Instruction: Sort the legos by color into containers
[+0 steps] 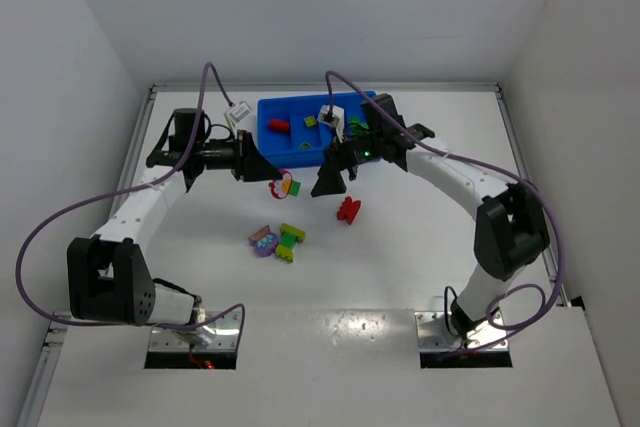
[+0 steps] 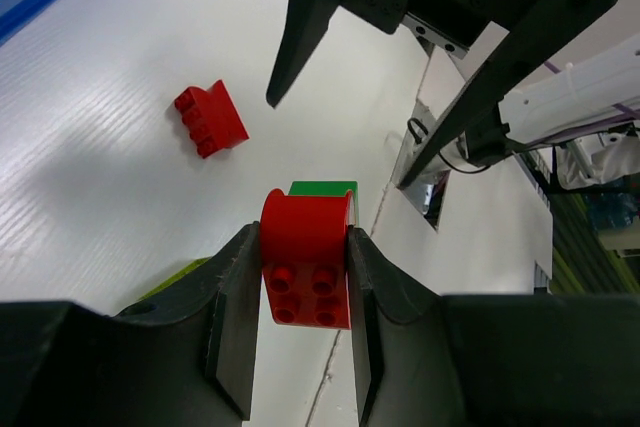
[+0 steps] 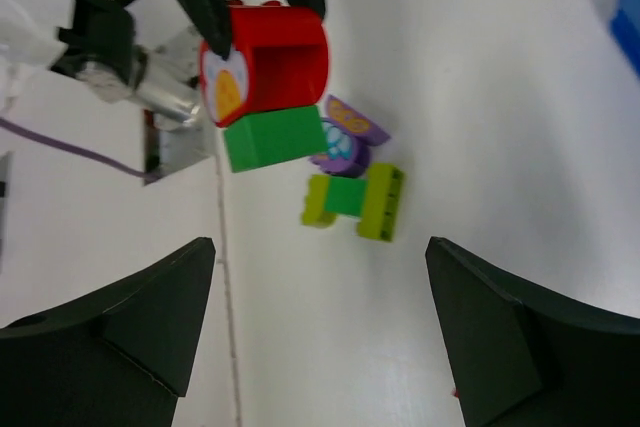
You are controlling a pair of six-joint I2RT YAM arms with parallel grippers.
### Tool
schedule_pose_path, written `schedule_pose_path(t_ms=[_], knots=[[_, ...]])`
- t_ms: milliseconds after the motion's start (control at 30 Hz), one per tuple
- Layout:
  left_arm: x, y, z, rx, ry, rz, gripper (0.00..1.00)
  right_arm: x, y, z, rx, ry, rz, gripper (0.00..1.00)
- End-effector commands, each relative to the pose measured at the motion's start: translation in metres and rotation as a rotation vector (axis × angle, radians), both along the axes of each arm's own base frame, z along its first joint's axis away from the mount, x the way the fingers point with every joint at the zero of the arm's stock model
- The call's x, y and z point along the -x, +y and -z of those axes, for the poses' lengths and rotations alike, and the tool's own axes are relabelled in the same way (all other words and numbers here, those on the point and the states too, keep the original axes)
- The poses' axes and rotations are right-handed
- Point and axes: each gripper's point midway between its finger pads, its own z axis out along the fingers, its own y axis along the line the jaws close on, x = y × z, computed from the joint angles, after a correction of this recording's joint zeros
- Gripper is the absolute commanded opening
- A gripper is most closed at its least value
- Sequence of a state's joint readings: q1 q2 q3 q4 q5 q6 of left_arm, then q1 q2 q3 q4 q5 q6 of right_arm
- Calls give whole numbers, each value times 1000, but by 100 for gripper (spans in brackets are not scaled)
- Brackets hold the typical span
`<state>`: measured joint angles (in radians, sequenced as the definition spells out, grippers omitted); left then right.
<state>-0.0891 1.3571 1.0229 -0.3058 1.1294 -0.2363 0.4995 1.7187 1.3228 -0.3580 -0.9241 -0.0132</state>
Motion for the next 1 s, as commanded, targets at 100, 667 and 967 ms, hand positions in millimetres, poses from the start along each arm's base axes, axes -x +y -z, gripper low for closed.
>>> schedule_pose_path(t_ms=[100,667,967], knots=[[4,-1,-21,37,-89,52,0,23,16,-22,-122,139,-121,87],[8,-3,-27,59,-79,72,0,16,39,-30,-199,238,-156,84],[9,-3,-29,59,-89,72,0,22,55,-30,-207,217,-199,70]])
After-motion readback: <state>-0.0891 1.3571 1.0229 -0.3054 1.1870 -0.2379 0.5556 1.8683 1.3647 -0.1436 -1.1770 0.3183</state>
